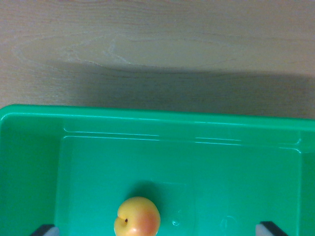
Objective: Pick fruit
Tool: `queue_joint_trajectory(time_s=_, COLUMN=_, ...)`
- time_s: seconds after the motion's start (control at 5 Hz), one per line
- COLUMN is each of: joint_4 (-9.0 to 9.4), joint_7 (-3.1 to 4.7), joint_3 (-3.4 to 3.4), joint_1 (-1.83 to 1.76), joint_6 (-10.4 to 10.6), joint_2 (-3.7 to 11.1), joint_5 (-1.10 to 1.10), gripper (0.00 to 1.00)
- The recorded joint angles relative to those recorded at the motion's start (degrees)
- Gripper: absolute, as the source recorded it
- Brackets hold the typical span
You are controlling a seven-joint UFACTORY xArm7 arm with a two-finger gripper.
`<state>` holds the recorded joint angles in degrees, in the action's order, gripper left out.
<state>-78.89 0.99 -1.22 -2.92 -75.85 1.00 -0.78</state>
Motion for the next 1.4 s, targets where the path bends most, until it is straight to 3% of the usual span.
queue_joint_trajectory(time_s=0.2, joint_4=2.05, joint_7=0.37, joint_3=0.11, joint_1=-0.17, joint_6=2.4, joint_2=0.53, joint_5=-0.06, gripper=0.00)
queue_joint_trajectory(time_s=0.4, joint_4=2.05, joint_7=0.37, joint_3=0.11, joint_1=-0.17, joint_6=2.4, joint_2=0.53, joint_5=-0.06, gripper=0.00)
queue_joint_trajectory(time_s=0.6, joint_4=4.08, joint_7=0.73, joint_3=0.21, joint_1=-0.33, joint_6=4.9, joint_2=1.05, joint_5=-0.11, gripper=0.00)
queue_joint_trajectory(time_s=0.8, joint_4=4.08, joint_7=0.73, joint_3=0.21, joint_1=-0.33, joint_6=4.9, joint_2=1.05, joint_5=-0.11, gripper=0.00)
queue_joint_trajectory(time_s=1.0, joint_4=6.29, joint_7=1.13, joint_3=0.33, joint_1=-0.51, joint_6=7.5, joint_2=1.62, joint_5=-0.17, gripper=0.00)
queue_joint_trajectory(time_s=1.2, joint_4=6.29, joint_7=1.13, joint_3=0.33, joint_1=-0.51, joint_6=7.5, joint_2=1.62, joint_5=-0.17, gripper=0.00)
queue_joint_trajectory(time_s=1.4, joint_4=8.52, joint_7=1.53, joint_3=0.44, joint_1=-0.69, joint_6=10.1, joint_2=2.19, joint_5=-0.23, gripper=0.00)
